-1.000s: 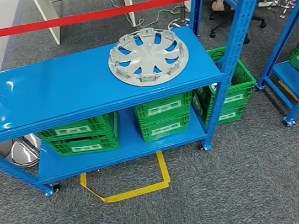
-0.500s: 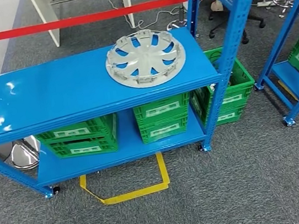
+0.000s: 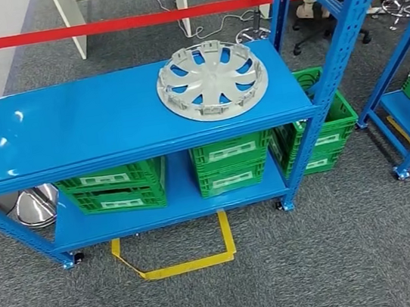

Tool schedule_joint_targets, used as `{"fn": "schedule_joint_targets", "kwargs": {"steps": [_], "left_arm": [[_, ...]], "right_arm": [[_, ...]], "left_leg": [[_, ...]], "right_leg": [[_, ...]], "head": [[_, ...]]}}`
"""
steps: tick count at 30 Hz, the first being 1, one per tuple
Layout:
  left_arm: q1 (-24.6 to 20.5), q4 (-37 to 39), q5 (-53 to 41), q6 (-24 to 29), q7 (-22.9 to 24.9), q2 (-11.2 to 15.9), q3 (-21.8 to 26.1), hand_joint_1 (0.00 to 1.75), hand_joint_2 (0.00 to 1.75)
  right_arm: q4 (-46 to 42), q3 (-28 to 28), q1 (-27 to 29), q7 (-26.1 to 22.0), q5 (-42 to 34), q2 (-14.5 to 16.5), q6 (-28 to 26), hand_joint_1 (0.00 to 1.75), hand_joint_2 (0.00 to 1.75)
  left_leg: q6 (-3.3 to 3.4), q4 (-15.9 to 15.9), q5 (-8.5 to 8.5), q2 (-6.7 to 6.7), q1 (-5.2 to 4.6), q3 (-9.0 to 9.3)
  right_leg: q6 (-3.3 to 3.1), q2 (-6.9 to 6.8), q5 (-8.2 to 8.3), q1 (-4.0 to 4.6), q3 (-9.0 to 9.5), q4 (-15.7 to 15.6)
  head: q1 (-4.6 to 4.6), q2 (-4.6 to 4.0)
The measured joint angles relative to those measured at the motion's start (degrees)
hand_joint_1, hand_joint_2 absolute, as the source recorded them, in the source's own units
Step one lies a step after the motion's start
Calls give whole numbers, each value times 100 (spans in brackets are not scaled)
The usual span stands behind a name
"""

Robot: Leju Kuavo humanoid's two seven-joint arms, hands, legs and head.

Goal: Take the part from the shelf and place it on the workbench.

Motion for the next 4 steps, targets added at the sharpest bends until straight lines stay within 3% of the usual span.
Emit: {"fn": "schedule_joint_targets", "kwargs": {"steps": [2, 4], "left_arm": [[-26, -89, 173, -43, -51, 47, -79, 0, 0], [19, -102, 310, -75, -88, 69, -145, 0, 0]], "right_arm": [[47, 145, 85, -37, -239, -37, 2, 0, 0], [25, 250, 96, -71, -425, -70, 2, 0, 0]], "left_leg": [[-21, 22, -23, 2, -25, -5], [-22, 2, -11, 3, -22, 7]], "right_leg": [[-75, 24, 12, 11, 56, -51], [-81, 26, 0, 23, 57, -47]], "head": [[-15, 0], [-17, 0]]}}
